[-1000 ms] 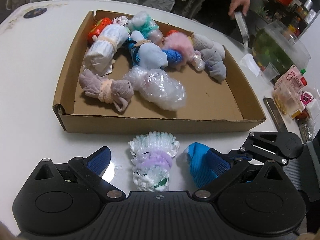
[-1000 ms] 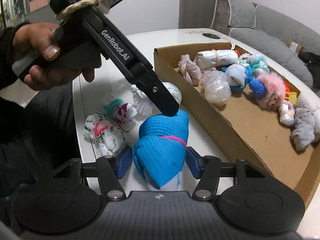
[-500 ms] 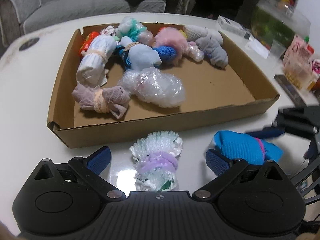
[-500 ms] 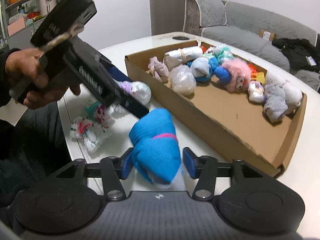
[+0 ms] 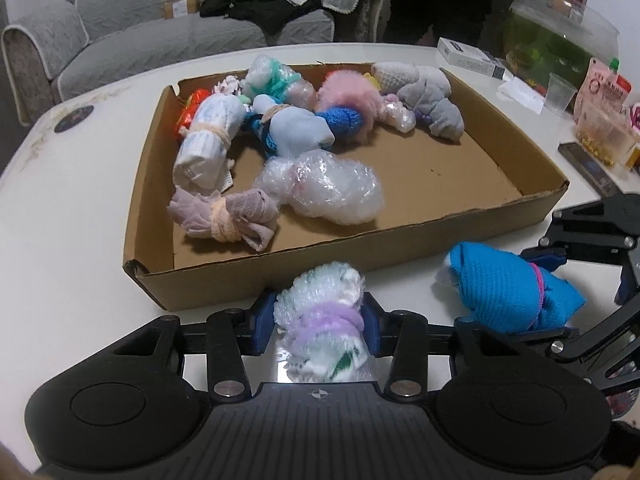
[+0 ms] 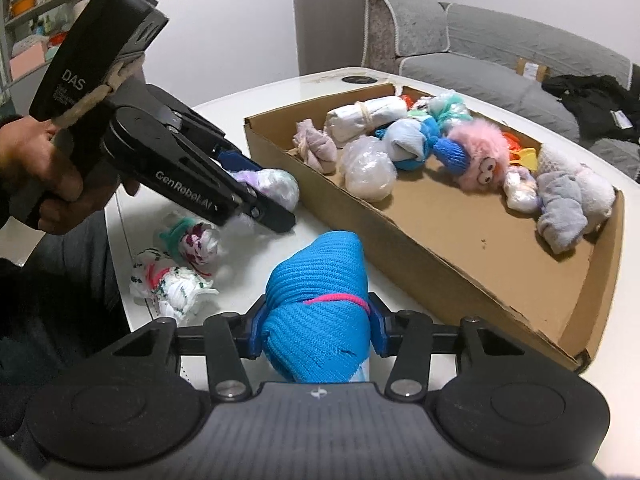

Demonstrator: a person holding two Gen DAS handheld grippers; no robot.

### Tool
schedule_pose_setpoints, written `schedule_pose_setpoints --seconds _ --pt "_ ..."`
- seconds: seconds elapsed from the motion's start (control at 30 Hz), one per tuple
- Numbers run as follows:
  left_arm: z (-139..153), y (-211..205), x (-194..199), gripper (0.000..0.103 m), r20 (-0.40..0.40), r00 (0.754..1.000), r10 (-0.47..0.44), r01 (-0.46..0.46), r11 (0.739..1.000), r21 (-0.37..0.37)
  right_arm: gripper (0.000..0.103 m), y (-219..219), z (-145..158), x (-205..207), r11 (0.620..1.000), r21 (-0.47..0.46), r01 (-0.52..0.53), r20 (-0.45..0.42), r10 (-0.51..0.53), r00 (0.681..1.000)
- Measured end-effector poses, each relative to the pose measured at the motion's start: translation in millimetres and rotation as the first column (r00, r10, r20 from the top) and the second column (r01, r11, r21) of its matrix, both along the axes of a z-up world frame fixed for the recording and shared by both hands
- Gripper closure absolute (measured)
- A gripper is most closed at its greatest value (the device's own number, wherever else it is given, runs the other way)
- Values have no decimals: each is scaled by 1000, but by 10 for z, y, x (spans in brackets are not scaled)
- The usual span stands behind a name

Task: Organize objects
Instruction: 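Grasp the blue sock with the right tool while the left tool grasps the white-lilac mesh bundle, then carry the blue sock and mesh bundle into the box and open both tools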

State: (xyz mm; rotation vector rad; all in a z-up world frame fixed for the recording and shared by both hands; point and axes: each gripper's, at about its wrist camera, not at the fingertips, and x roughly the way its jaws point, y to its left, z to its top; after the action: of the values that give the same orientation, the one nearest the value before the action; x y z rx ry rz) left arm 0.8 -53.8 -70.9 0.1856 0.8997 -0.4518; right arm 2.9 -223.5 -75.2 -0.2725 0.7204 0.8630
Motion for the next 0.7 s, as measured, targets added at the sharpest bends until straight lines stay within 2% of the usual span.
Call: schedule_pose_setpoints --seconds 0.3,0.53,0.7 --pt "66 93 -27 55 -2 1000 17 -17 1000 -14 59 -171 64 -66 999 21 39 -24 -38 999" --pt "407 198 -77 55 42 999 14 -13 999 -29 59 -472 371 -79 995 48 85 -6 -85 996" --pt "693 96 -16 55 60 998 -12 16 998 -64 59 -645 605 -6 989 70 128 28 -130 991"
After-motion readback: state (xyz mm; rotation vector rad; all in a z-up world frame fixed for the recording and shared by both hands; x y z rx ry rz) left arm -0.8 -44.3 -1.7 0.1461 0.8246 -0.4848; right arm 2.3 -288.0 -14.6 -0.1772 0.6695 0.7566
